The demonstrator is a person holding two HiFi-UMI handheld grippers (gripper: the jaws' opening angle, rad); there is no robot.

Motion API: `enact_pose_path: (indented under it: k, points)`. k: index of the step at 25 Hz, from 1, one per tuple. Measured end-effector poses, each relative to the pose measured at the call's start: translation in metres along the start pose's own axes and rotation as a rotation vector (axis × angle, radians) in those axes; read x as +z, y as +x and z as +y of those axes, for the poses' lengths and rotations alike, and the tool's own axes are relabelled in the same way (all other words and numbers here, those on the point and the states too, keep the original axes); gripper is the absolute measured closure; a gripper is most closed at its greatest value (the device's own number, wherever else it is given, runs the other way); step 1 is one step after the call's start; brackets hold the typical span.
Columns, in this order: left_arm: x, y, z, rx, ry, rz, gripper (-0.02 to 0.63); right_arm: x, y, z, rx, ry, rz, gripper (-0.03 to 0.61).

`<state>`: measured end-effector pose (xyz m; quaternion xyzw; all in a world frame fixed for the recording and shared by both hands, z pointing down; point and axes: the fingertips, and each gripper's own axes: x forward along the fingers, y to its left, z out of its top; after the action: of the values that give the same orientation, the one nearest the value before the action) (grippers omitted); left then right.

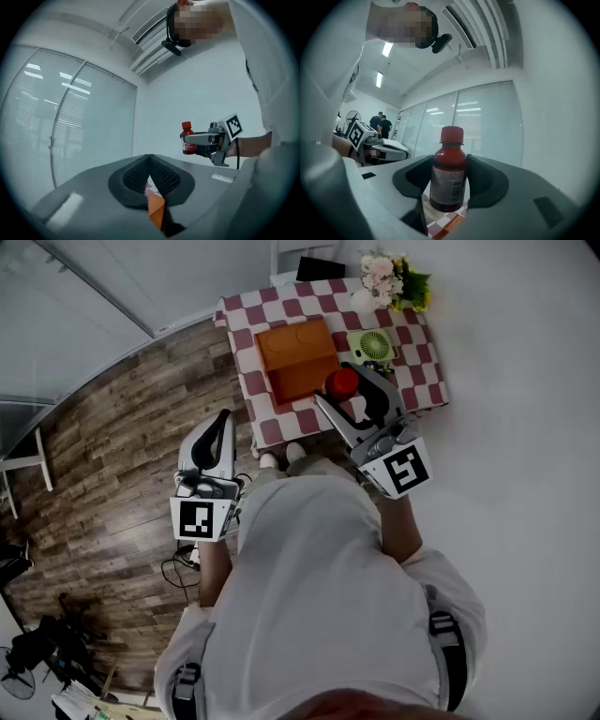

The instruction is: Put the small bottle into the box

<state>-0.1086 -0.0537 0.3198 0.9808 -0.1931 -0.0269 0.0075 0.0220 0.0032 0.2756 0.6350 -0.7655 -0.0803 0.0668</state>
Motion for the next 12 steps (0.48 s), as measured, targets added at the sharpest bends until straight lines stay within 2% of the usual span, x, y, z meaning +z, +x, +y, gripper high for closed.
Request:
enact_pose_path:
  k: [4, 8, 12]
  points:
    - [-0.011, -0.011, 0.007, -0.005, 0.014, -0.004, 0.612, 0.005, -0.003, 0.014, -0.019, 0.02, -0.033, 0.352]
    - [-0.008, -0.02, 0.005, -0.006, 0.023, -0.002, 0.612, -0.004, -0.017, 0.017, -0.026, 0.036, -0.013, 0.351]
    - [-0.019, -0.023, 0.005, 0.008, 0.03, 0.037, 0.612, -0.016, -0.024, 0.009, -0.036, 0.063, -0.008, 0.351]
